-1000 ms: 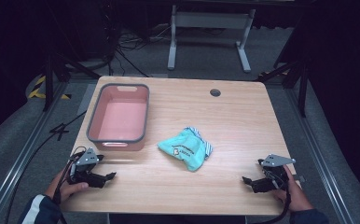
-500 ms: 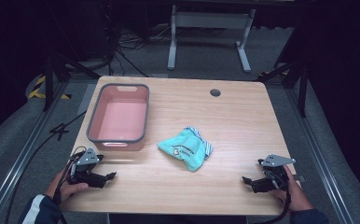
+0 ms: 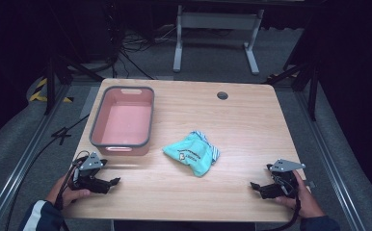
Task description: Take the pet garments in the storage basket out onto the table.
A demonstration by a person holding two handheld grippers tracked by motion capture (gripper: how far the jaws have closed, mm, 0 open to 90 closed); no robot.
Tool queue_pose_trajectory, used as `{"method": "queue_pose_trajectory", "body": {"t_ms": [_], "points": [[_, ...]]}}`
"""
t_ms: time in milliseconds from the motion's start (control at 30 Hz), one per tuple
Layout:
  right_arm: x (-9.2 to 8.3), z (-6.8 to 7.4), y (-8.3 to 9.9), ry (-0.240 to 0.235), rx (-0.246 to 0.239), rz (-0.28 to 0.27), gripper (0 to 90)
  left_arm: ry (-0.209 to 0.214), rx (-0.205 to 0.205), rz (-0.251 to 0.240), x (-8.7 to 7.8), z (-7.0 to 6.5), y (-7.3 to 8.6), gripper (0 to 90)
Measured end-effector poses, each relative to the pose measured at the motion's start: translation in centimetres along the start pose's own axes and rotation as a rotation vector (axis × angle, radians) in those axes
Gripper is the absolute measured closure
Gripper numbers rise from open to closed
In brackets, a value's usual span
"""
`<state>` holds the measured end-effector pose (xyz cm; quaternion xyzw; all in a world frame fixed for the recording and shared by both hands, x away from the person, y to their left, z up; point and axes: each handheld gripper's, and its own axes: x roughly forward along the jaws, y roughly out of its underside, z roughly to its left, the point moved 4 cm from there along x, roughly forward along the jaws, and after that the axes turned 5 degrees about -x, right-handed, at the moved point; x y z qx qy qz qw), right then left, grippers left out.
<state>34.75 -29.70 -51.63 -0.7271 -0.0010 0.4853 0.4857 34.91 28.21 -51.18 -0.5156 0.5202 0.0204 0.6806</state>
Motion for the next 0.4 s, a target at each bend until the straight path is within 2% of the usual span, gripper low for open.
{"method": "queue_pose_trajectory", "body": {"t_ms": [400], "points": [[0.0, 0.0, 0.0, 0.0, 0.0, 0.0, 0.5, -0.004, -0.002, 0.004, 0.1, -0.01, -0.09, 10.1]]}}
